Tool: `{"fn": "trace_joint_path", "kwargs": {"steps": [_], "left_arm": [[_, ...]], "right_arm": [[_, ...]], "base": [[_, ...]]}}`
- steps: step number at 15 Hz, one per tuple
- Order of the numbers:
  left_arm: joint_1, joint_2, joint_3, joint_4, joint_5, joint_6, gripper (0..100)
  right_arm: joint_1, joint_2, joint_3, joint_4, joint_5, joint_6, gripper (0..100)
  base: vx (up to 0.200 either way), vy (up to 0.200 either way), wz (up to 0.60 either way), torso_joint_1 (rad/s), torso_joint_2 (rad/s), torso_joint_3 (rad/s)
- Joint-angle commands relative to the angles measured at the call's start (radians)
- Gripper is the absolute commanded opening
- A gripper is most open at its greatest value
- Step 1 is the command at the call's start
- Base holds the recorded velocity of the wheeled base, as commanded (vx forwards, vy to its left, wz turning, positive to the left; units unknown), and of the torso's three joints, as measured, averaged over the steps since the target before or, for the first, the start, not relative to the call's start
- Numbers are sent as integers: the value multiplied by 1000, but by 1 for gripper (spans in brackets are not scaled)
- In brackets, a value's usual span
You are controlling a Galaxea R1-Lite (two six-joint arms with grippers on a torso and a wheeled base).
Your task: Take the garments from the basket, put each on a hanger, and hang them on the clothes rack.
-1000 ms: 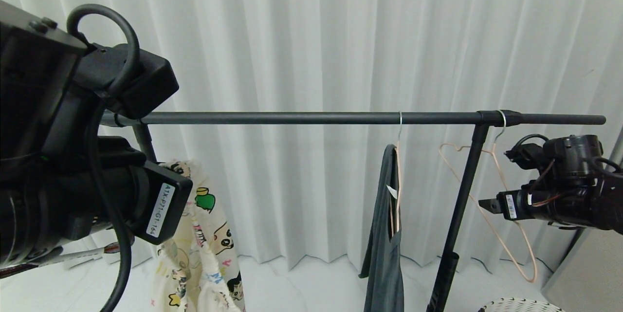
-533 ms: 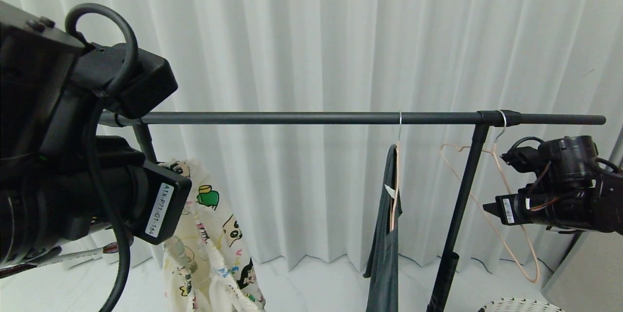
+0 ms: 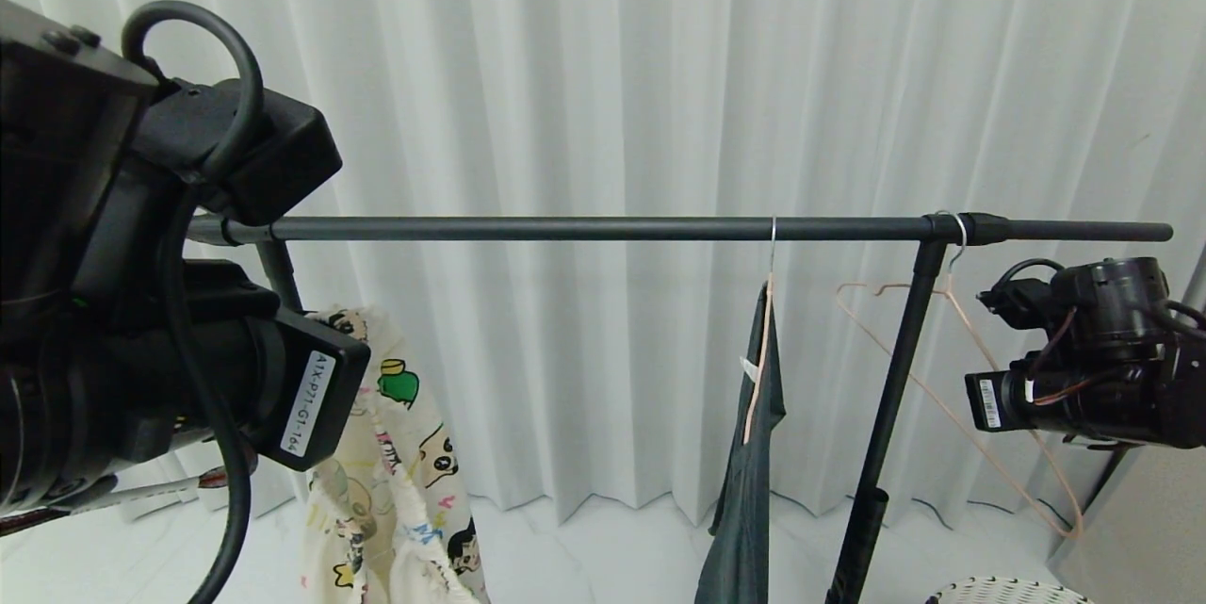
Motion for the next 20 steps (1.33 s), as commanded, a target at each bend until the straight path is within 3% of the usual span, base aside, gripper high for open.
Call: {"fn": "trace_joint_path", "kwargs": {"steps": [1,13,16,20], "left_arm": [[0,-1,-1,0,0,-1,0],[-6,-6,3,-41,2,1,0],[-9,-9,5,-41,8,1,0],[-9,-1,12,-41,54,1,0]], "right_arm": [[1,-43,-1,-1,0,3,0],[2,-197,8,-3,-9,-3,0],[1,-234,28,-1,-78,-5,0],[2,-345,108,-1,-98,-26,0]], "base": [[0,0,0,0,0,0],[0,0,0,0,0,0],[0,0,0,0,0,0],[0,0,0,0,0,0]]}}
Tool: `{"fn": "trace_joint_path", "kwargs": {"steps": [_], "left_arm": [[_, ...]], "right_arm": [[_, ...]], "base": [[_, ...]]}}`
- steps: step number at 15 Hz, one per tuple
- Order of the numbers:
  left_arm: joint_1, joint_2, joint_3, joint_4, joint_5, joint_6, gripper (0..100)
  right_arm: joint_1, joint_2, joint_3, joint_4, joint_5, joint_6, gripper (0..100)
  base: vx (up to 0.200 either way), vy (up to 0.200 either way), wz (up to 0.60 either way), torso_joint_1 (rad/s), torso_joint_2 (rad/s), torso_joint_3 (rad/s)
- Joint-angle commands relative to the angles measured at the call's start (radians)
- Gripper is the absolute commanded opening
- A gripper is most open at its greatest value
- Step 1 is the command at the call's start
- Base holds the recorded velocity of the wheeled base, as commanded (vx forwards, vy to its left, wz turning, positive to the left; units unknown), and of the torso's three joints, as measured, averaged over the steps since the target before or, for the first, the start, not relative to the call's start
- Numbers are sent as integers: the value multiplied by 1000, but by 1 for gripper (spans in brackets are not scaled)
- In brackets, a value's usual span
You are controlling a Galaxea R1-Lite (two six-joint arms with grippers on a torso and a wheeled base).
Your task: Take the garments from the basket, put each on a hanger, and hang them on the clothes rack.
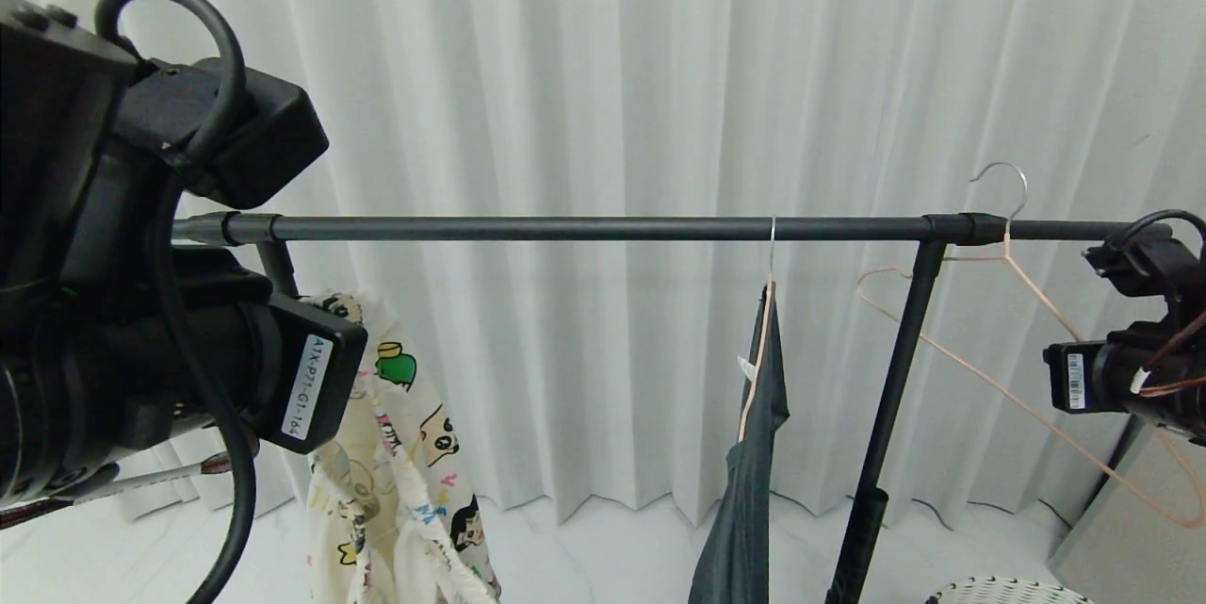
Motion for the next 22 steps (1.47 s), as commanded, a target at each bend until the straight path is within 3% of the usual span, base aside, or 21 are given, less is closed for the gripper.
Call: {"fn": "trace_joint_path", "kwargs": {"steps": [1,9,13,15,18,20,22], "left_arm": [[0,9,6,0,23,-1,0],[-3,13,11,0,40,-1,0],[-2,23,13,0,40,-1,0],[-2,29,22,0,40,-1,0],[-3,41,69,-1,40,-5,0],[-2,75,94,-32,37,-8,0],[-2,127,78,-64,35,-47,0]], "right_arm": [[1,-97,57,-1,-21,-27,0],[4,-289,174,1,-23,-95,0],[56,-357,189,-1,-23,-98,0],[139,-384,189,-1,-20,-85,0],[352,-424,223,-1,-21,-15,0],[573,-466,261,6,-23,86,0],[704,-476,281,19,-21,169,0]], "base": [[0,0,0,0,0,0],[-200,0,0,1,3,5],[-200,0,0,-2,0,2],[-200,0,0,-2,2,0],[-67,0,0,-1,-1,2],[0,0,0,0,0,0],[0,0,0,0,0,0]]}}
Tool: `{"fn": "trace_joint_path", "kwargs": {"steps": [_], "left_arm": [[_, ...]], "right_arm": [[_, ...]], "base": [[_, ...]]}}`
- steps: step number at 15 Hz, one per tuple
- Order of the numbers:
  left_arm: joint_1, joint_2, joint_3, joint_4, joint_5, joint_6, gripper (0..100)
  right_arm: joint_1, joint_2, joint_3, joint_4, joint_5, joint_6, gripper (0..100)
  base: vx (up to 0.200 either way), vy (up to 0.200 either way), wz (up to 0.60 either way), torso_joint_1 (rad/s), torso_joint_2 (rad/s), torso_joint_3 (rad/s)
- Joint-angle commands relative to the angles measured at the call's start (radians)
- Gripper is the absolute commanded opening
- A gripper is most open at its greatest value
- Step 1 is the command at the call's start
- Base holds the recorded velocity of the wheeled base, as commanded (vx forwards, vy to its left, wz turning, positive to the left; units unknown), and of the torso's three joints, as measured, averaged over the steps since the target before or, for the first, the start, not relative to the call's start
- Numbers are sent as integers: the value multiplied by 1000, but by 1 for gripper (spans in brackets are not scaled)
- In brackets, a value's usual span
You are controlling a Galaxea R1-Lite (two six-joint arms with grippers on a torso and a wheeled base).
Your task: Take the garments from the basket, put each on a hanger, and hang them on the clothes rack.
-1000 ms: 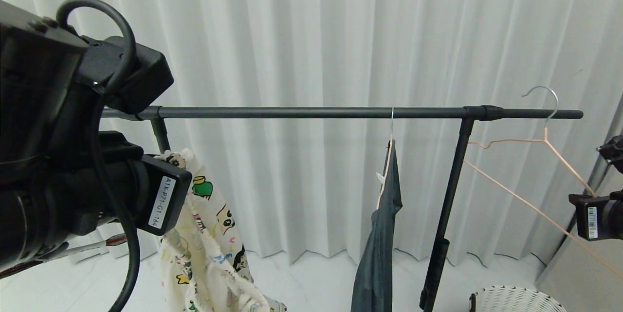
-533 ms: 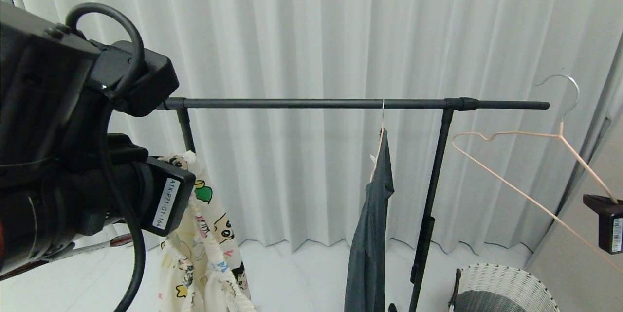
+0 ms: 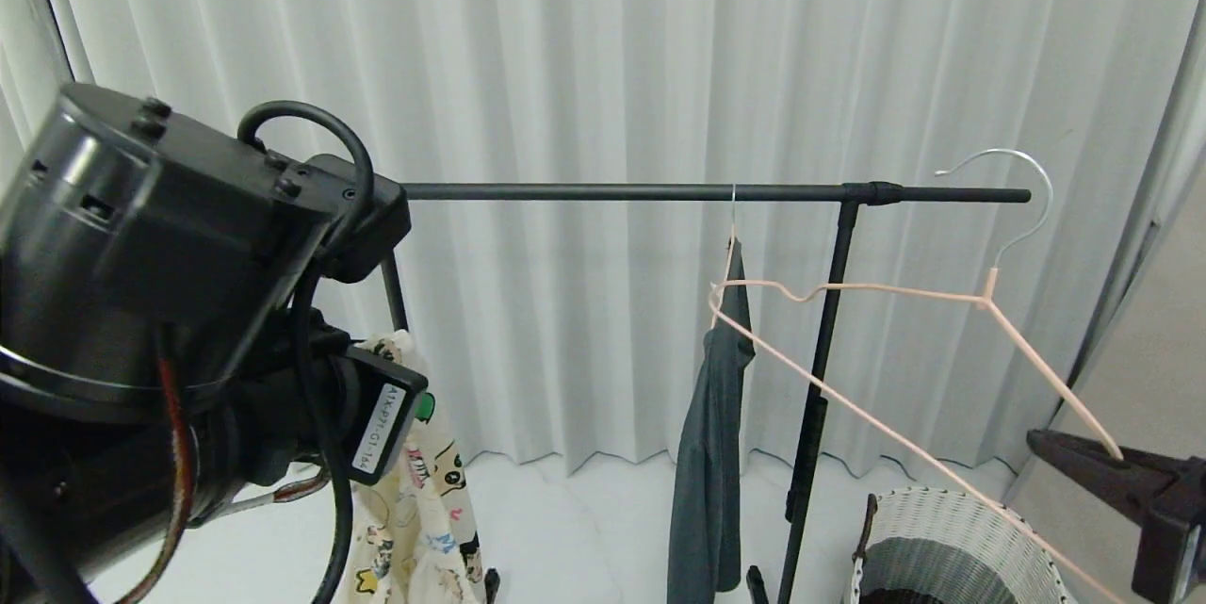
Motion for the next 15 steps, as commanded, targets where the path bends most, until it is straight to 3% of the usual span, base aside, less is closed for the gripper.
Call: {"fn": "trace_joint_path", "kwargs": {"steps": [1,3,6,9,15], "left_arm": [[1,93,-28,-26,1,-70,0],[20,187,-106,-26,24,-216,0],[87,265,-172,-26,100,-271,0],[115,276,-187,-26,103,-272,0],[57,273,-219,-26,71,-329,0]], "right_arm": [[205,-42,42,9,0,95,0],[335,-41,48,9,2,173,0],[447,-38,48,9,2,226,0],[464,-32,46,2,3,231,0],[454,27,59,-44,38,251,0]], "base": [[0,0,0,0,0,0],[0,0,0,0,0,0],[0,0,0,0,0,0],[0,0,0,0,0,0],[0,0,0,0,0,0]]}}
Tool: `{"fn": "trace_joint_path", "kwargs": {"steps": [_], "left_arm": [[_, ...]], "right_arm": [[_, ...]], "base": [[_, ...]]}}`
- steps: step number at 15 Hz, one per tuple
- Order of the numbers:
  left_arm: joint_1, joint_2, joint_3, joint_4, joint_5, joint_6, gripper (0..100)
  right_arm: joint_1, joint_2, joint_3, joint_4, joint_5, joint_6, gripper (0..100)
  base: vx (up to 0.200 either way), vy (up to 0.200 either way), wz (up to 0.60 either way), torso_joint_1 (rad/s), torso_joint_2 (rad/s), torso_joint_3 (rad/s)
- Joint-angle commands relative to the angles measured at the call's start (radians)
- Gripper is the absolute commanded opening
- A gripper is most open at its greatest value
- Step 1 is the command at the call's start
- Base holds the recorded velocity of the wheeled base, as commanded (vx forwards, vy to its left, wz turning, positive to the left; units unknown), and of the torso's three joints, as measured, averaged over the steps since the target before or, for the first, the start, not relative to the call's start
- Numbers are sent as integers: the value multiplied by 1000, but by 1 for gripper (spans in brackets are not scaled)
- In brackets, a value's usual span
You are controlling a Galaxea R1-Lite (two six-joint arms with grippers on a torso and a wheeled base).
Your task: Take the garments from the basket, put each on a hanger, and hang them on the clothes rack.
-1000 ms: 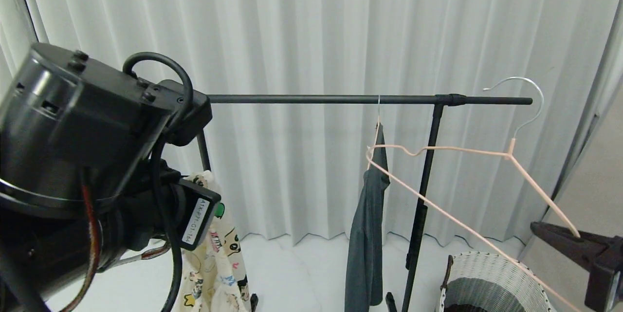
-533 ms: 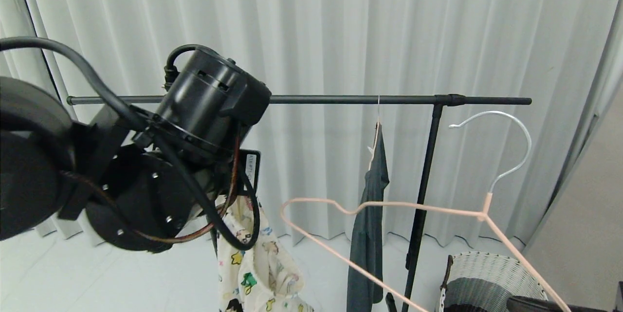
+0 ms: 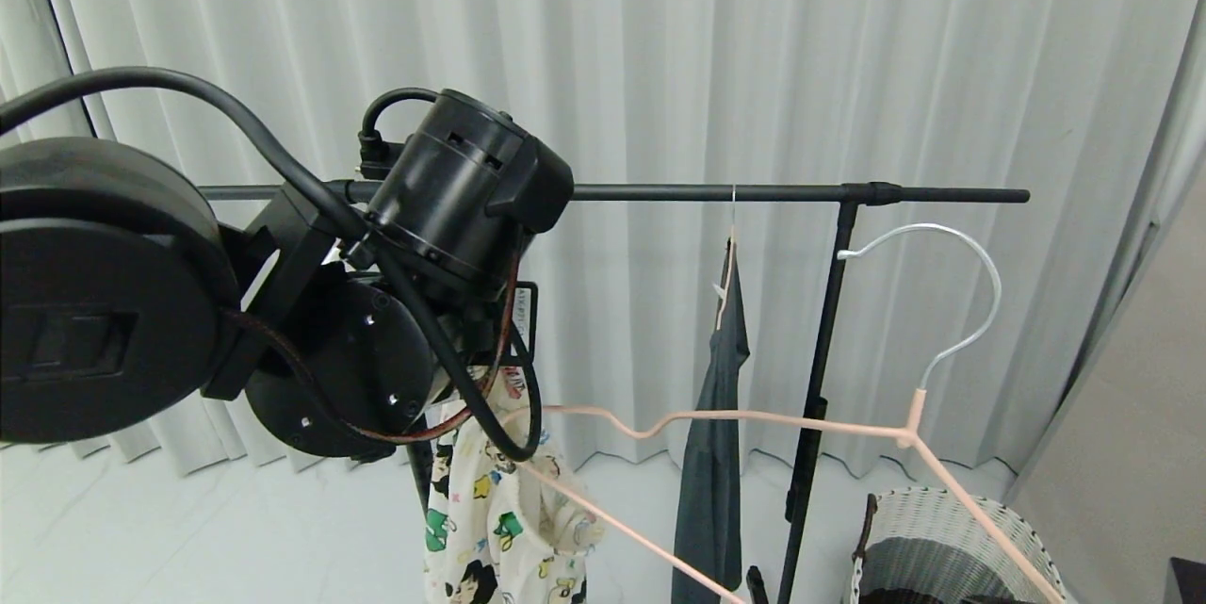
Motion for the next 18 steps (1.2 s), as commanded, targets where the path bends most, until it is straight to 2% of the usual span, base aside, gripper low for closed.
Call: {"fn": "trace_joint_path", "kwargs": {"steps": [1,4,7,13,15,18], "left_arm": [[-3,2,-1,0,1,0,0],[-1,0,2,0,-1,0,0],[-7,0,-3,0,-1,-2,0],[-24,-2,-7,0,1,-2,0],[-27,-2,-10,0,1,-2,0],[-81,-18,-21,0,-5,-16,0]], "right_arm": [[-6,24,9,-6,-2,-1,0],[-19,26,3,-21,-3,-5,0],[-75,75,4,-108,-3,-7,0],[-84,280,-5,-332,-3,-2,0],[-84,343,-22,-362,-3,-4,0],[-85,455,-55,-437,-5,-2,0]], "base": [[0,0,0,0,0,0],[0,0,0,0,0,0],[0,0,0,0,0,0],[0,0,0,0,0,0],[0,0,0,0,0,0],[0,0,0,0,0,0]]}}
